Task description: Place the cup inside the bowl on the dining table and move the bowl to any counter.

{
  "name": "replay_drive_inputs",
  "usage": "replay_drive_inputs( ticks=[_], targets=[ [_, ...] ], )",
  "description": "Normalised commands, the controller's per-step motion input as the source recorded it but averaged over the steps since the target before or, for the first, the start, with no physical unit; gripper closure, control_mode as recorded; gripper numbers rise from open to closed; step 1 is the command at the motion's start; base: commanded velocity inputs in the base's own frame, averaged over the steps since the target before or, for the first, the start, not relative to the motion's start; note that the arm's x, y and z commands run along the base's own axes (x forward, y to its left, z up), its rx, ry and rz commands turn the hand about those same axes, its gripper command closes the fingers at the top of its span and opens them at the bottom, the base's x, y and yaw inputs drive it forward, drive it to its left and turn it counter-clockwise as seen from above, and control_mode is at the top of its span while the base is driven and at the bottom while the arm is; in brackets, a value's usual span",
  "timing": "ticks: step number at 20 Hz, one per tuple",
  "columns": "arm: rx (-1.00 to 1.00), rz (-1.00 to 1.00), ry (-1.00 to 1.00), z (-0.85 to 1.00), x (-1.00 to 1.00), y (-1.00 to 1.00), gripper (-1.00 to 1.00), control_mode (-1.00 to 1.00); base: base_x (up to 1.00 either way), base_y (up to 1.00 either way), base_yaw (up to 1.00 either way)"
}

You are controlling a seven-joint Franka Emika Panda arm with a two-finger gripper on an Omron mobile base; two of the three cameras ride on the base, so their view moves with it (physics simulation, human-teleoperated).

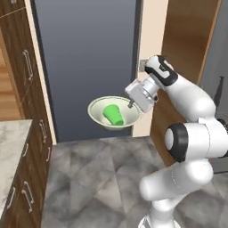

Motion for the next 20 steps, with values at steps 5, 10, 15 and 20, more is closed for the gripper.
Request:
replay_drive_inputs(
  ticks=[5, 10, 15, 20],
  targets=[
    [0.00, 0.00, 0.00, 0.00, 0.00, 0.00, 1.00, 1.00, 0.82, 0.04, 0.44],
    [0.00, 0.00, 0.00, 0.00, 0.00, 0.00, 1.00, 1.00, 0.25, 0.07, 0.65],
    [0.00, 0.00, 0.00, 0.00, 0.00, 0.00, 1.00, 1.00, -0.48, 0.85, 0.59],
    [0.00, 0.00, 0.00, 0.00, 0.00, 0.00, 1.00, 1.00, -0.02, 0.64, 0.56]
  ],
)
